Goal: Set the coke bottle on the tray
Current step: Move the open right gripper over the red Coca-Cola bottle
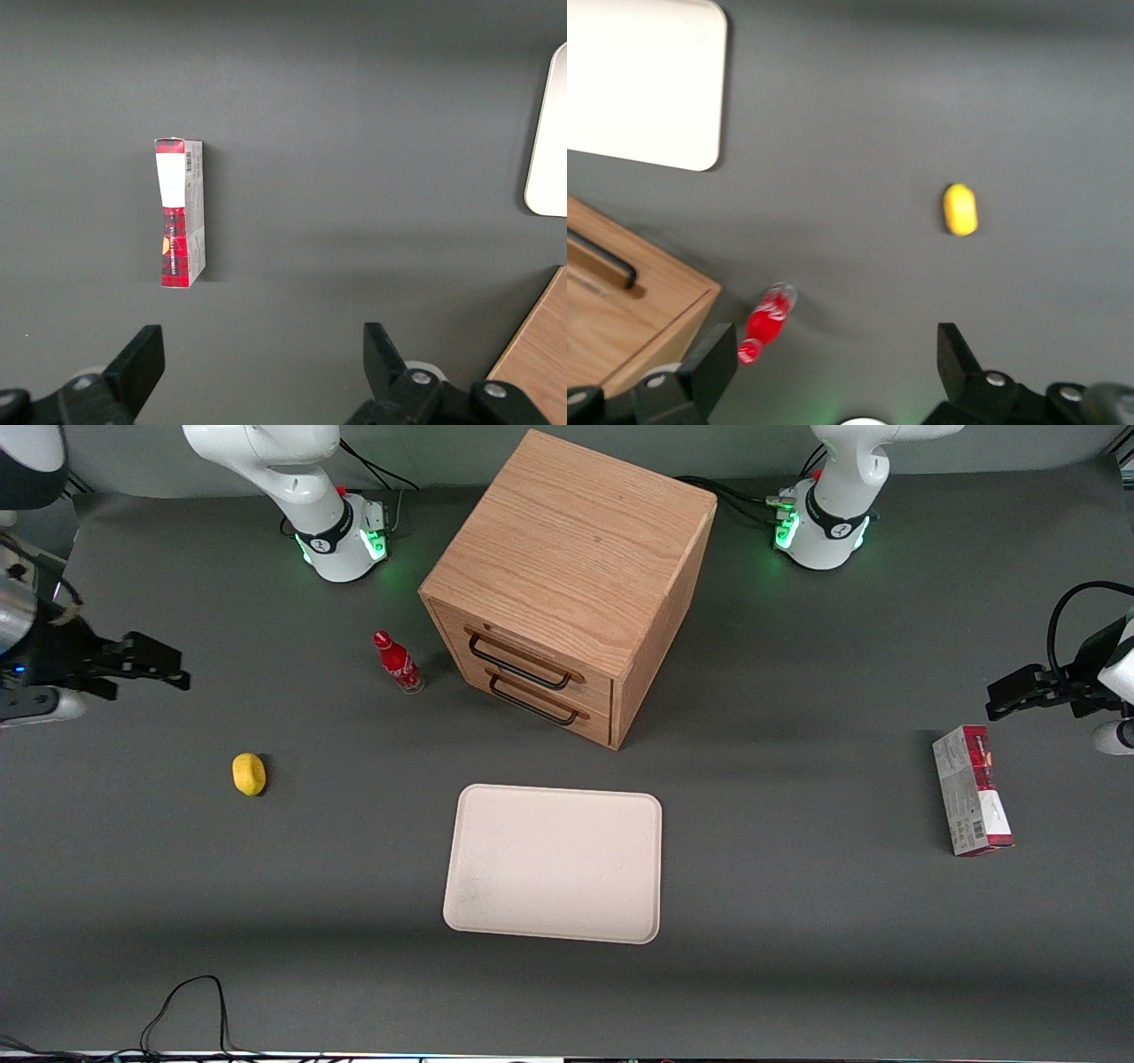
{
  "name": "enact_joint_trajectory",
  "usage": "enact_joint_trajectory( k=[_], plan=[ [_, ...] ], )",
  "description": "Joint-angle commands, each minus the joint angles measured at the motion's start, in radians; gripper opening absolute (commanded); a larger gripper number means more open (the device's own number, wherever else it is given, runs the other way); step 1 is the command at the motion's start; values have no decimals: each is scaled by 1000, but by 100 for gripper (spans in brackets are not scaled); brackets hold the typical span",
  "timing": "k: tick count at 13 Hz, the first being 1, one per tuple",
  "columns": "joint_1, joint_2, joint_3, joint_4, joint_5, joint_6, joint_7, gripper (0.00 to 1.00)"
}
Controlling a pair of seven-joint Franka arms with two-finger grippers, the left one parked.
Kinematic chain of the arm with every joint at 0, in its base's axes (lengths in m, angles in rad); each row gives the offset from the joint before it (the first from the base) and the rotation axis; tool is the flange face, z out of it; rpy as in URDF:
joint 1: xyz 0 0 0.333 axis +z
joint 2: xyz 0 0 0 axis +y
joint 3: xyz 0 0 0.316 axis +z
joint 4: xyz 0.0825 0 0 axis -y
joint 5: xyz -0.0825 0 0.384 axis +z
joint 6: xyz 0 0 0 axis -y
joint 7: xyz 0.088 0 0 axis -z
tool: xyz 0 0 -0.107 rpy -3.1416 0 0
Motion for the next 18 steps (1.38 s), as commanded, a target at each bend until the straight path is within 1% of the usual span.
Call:
enact_joint_trajectory(
  k=[1, 2, 4, 6, 8, 10, 12, 13, 14, 18],
  plan=[
    [36, 2, 101, 26, -2, -45, 189, 100],
    [42, -9, 127, 21, -2, -61, 214, 100],
    [88, -41, 137, 4, 0, -117, 217, 100],
    [96, -106, 137, -101, 6, -105, 217, 100],
    [96, -201, 138, -247, 26, -34, 216, 100],
    [141, -292, 135, -414, 43, 65, 217, 100],
    [163, -369, 137, -589, 46, 171, 217, 100],
    [178, -401, 134, -667, 66, 217, 217, 100],
    [180, -427, 132, -729, 84, 257, 216, 100],
    [194, -440, 132, -897, 86, 406, 216, 100]
  ],
)
